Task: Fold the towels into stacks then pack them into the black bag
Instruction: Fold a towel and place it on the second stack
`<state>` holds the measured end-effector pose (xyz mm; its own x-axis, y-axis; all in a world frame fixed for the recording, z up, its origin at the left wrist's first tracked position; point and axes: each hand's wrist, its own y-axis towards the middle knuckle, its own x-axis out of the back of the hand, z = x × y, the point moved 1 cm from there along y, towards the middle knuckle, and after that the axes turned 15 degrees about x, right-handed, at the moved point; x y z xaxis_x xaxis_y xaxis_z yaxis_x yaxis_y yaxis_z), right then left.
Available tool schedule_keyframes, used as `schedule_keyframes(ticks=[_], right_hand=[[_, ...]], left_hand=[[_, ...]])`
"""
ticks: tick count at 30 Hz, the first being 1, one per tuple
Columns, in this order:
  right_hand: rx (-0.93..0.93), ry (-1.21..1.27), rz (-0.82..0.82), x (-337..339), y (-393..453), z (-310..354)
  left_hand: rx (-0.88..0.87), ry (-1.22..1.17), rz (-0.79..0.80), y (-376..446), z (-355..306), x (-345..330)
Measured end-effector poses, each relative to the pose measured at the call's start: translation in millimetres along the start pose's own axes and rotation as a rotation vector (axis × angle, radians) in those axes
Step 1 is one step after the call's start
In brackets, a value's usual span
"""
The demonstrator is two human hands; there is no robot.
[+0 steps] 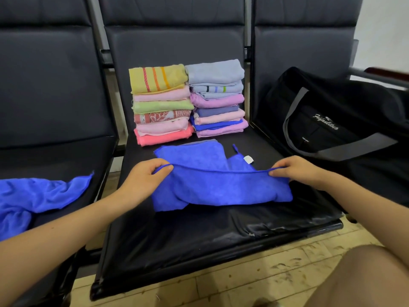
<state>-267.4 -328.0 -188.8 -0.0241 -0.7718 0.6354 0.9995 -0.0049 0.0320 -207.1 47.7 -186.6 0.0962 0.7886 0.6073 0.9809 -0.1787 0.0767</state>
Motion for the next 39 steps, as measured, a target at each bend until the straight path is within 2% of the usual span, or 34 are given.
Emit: schedule_keyframes(ticks=[6,10,13,18,21,24,33,39], right_hand=[[0.095,0.257,-0.236,-7,34,9],[0.143,0.115,-0.295,-17,69,11],[0.188,-0.089,-0.240,-31,97,6],[0.281,-0.301,-0.114,-49,121,-7],[0.350,-0.320,-0.029,-54,129,-10],[0.370,-0.325,0.042,-57,134,-11],[0.280,-0.320,0.060,-61,140,-18],[0.310,-0.478,0.077,-56,129,-19]], left_hand=[[0.029,-0.029,-0.124,23,-9,-6],[-0.039,0.120,-0.241,41,-13,-8],[-0.057,0.180,-0.268,58,-4,-10],[0.056,0.111,-0.157,67,8,-20],[0.073,0.103,-0.109,65,15,-21],[0.030,0.106,-0.130,63,19,-19],[0.081,0.104,-0.099,56,23,-9],[0.186,0.036,-0.061,54,19,-7]])
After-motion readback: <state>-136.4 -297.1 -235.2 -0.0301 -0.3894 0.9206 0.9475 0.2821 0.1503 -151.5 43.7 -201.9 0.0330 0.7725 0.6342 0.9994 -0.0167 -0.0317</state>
